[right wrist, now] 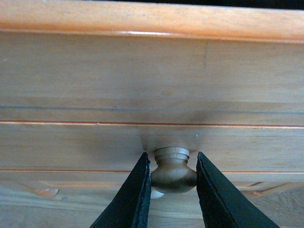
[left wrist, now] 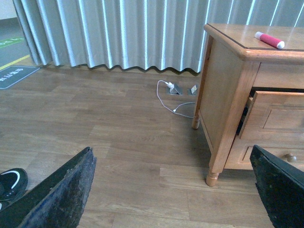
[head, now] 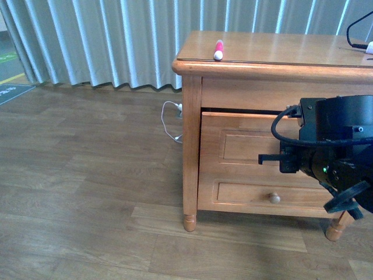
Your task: Place pink marker in drawer with both arms
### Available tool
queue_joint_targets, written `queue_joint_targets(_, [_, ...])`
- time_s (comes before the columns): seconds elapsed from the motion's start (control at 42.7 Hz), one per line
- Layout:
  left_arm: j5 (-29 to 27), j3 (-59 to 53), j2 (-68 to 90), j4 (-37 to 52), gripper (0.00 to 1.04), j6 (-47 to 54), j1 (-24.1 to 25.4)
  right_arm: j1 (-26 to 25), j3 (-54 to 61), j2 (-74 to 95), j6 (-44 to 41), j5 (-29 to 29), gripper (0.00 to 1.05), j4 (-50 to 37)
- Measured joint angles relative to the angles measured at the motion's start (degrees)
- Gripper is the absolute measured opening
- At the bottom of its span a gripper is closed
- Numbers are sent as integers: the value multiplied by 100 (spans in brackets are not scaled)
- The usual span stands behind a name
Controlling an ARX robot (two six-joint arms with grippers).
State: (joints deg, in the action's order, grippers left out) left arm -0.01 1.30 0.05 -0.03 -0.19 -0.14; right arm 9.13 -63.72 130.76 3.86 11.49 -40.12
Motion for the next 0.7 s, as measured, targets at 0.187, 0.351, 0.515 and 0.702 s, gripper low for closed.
queue_joint_targets(0.187, [0,0,0,0,98,0,0,-22,909,-378,76,-164,23,-553])
queue_joint_targets(0.351, [0,0,0,0,98,0,0,-39,1906,-776,192,-328,23,-1119])
queue_joint_targets(0.515, [0,0,0,0,98,0,0,-96,2940,-1167,308,-507,24,-1718])
queue_joint_targets(0.702, [0,0,0,0,98,0,0,-133,3891,-1578,468,-505,57,-2074])
